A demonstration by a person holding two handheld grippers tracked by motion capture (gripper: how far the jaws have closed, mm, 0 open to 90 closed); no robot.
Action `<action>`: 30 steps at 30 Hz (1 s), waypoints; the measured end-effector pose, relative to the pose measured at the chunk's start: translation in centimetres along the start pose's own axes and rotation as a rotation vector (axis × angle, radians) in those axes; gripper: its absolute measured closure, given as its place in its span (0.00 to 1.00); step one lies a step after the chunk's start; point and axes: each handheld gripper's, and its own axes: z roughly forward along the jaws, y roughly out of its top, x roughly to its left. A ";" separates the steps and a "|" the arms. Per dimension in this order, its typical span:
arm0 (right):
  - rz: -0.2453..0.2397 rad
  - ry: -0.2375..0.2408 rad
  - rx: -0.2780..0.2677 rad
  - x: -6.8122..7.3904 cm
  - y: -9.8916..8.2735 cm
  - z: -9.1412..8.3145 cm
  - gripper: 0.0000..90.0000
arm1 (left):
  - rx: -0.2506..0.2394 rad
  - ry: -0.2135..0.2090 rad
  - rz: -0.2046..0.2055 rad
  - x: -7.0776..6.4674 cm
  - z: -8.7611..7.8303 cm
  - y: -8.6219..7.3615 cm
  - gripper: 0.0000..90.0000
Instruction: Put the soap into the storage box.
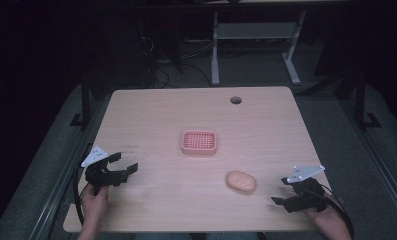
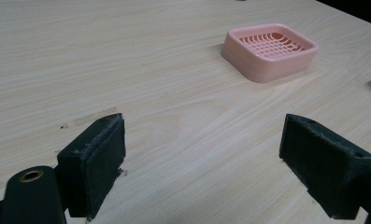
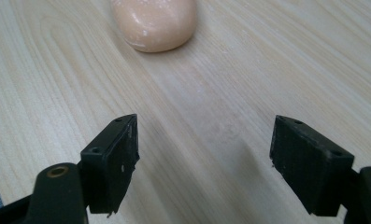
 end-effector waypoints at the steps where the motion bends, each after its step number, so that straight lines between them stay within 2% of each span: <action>1: 0.000 0.000 0.000 0.0 0.0 0.0 0.26 | 0.000 0.000 0.000 0.0 0.0 0.0 0.16; 10: -0.041 0.022 0.024 0.5 1.3 0.4 0.26 | -0.004 -0.002 -0.004 0.0 -0.3 -0.2 0.16; 30: -0.094 0.053 0.075 1.0 4.8 0.4 0.26 | -0.008 0.001 -0.005 0.2 -0.4 -0.2 0.16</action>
